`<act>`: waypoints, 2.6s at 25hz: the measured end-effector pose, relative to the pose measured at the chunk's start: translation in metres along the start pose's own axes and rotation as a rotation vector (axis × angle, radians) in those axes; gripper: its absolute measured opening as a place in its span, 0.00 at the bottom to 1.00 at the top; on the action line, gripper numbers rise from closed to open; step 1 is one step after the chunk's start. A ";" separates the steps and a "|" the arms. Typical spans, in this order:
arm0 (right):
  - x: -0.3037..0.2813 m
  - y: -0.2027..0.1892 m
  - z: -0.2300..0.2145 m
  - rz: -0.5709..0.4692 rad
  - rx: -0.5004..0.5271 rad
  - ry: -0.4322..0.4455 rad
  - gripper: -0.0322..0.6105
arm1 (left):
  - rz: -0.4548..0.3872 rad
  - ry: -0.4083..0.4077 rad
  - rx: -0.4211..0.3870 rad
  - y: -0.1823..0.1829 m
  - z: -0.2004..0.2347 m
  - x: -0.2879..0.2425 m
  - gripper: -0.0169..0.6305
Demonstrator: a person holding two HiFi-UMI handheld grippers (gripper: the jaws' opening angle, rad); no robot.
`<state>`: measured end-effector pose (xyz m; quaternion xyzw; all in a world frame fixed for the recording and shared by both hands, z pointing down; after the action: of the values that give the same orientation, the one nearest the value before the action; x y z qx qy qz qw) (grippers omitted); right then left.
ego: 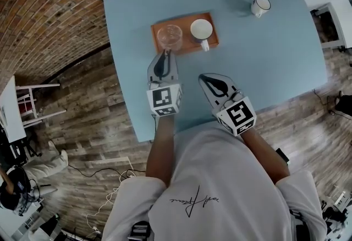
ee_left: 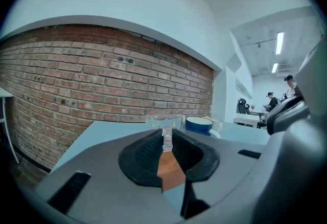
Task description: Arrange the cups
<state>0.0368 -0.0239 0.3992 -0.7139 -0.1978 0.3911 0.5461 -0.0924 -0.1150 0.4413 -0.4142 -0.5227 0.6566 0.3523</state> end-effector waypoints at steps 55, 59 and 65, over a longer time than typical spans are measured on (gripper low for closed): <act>0.018 -0.031 -0.025 0.195 0.066 -0.019 0.08 | -0.032 0.294 -0.080 -0.045 -0.026 -0.021 0.11; 0.012 -0.030 -0.023 0.197 0.071 -0.006 0.08 | -0.019 0.292 -0.078 -0.052 -0.026 -0.024 0.11; 0.010 -0.030 -0.023 0.194 0.065 -0.008 0.08 | -0.011 0.296 -0.043 -0.053 -0.031 -0.024 0.11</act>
<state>0.0656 -0.0214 0.4261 -0.7099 -0.1173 0.4512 0.5280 -0.0527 -0.1139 0.4941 -0.5110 -0.4811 0.5751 0.4203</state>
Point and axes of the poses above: the fingertips, and each gripper's own axes: x backward along the fingers, z to its left, y out of its top, the point moved 5 cm from there along x, backward along the fingers, and after that the axes turned 1 degree about -x, right-handed, at the moved point
